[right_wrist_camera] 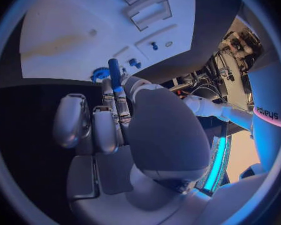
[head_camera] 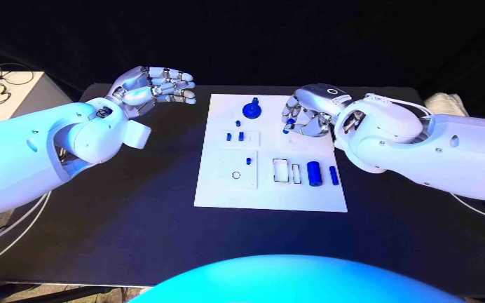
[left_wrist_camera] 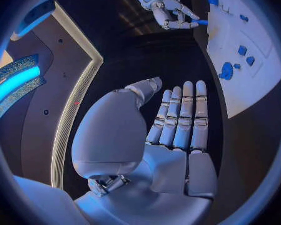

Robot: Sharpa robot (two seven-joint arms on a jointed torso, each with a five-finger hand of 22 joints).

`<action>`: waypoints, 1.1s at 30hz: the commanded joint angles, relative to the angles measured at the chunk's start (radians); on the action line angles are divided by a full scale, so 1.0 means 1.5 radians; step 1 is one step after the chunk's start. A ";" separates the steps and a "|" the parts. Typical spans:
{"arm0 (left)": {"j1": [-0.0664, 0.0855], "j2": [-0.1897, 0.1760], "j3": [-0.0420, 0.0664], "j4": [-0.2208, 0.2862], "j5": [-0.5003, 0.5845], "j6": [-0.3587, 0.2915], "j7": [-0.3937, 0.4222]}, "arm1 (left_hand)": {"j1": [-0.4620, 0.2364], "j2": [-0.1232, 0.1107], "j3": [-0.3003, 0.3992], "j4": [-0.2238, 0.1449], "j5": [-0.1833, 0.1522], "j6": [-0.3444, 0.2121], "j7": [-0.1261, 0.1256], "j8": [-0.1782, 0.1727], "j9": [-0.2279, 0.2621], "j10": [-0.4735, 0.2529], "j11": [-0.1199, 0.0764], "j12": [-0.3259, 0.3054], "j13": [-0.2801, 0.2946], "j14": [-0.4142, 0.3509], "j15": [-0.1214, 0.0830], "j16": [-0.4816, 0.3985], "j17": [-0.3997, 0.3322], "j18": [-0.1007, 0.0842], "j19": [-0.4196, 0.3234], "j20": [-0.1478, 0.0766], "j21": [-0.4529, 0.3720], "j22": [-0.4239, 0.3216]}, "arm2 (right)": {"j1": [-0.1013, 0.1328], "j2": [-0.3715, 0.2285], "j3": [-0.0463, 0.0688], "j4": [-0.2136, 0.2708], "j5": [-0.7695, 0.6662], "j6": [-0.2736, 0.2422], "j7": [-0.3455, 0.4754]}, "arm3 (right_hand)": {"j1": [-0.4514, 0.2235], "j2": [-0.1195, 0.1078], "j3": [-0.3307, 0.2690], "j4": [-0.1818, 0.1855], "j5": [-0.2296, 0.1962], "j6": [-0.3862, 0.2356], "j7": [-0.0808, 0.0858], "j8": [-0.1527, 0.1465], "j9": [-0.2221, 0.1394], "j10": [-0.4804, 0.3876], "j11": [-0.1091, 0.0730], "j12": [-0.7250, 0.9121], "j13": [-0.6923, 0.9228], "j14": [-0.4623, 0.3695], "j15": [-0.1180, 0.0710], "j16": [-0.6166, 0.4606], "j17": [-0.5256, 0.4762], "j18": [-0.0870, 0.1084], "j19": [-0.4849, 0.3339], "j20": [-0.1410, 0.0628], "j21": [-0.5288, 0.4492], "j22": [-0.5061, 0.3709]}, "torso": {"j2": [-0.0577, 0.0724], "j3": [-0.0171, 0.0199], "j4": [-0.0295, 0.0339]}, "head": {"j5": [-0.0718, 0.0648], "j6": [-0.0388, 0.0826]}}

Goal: Assemble the parts on the task board

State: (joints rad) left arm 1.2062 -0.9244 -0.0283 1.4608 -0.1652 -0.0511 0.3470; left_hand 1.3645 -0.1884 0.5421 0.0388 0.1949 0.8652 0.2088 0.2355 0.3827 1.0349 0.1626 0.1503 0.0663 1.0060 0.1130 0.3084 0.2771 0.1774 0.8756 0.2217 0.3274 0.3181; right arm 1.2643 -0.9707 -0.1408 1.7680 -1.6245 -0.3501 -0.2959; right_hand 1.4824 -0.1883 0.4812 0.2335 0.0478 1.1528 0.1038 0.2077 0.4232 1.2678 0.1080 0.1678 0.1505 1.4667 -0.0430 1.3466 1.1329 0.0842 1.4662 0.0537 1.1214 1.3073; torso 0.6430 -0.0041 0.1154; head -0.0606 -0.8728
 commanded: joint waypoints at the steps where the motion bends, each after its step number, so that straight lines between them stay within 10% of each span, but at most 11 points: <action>1: 0.000 0.002 0.000 0.000 0.003 0.008 0.003 | 0.001 0.005 -0.004 0.000 0.003 0.001 0.001 -0.004 -0.001 0.001 0.000 -0.004 0.000 0.000 0.004 -0.002 0.001 0.001 0.003 0.003 -0.004 -0.001 | 0.004 0.000 0.001 0.018 0.029 -0.017 0.008 | -0.007 0.001 0.076 -0.075 0.003 -0.006 -0.001 0.003 0.003 0.059 -0.055 -0.002 0.002 0.014 -0.005 0.002 -0.002 -0.012 0.033 -0.004 0.003 0.113 | 0.000 0.0003 0.0011 | 0.001 0.000; 9: 0.000 0.003 0.000 0.002 0.003 0.008 0.002 | 0.001 0.006 -0.004 0.001 0.003 0.002 0.001 -0.004 -0.001 0.001 0.000 -0.004 0.001 0.000 0.004 -0.003 0.001 0.001 0.003 0.003 -0.005 -0.001 | -0.002 0.036 0.000 0.045 0.013 -0.035 0.025 | -0.009 0.001 0.080 -0.079 0.003 -0.008 0.000 0.004 0.005 0.059 -0.055 -0.004 0.003 0.014 -0.005 0.001 -0.003 -0.012 0.033 -0.004 0.004 0.113 | 0.001 0.0005 0.0004 | 0.009 0.000; 33: 0.000 0.001 0.000 0.012 0.003 0.009 0.003 | 0.002 0.007 -0.004 0.000 0.003 0.002 0.001 -0.004 -0.001 0.001 0.000 -0.004 0.001 0.000 0.004 -0.004 0.002 0.001 0.004 0.003 -0.006 -0.002 | -0.112 0.156 -0.007 -0.020 -0.070 -0.070 0.046 | -0.013 0.000 0.086 -0.086 0.004 -0.010 0.000 0.006 0.009 0.059 -0.055 -0.007 0.004 0.013 -0.005 -0.002 -0.008 -0.012 0.033 -0.004 0.002 0.114 | 0.001 0.0010 0.0017 | 0.031 0.000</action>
State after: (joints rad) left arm 1.2060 -0.9235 -0.0285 1.4764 -0.1652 -0.0511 0.3453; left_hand 1.3645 -0.1884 0.5421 0.0388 0.1949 0.8652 0.2088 0.2355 0.3819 1.0349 0.1626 0.1503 0.0663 1.0060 0.1130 0.3084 0.2780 0.1774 0.8756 0.2217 0.3233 0.3171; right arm 1.0989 -0.7391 -0.1511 1.7434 -1.6897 -0.4363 -0.2380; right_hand 1.4647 -0.1987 0.5170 0.1971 0.0503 1.1431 0.1033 0.2126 0.4352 1.2668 0.1070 0.1530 0.1562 1.4649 -0.0445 1.3465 1.1225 0.0843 1.4662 0.0539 1.1210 1.3077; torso 0.6453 -0.0031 0.1168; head -0.0176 -0.8728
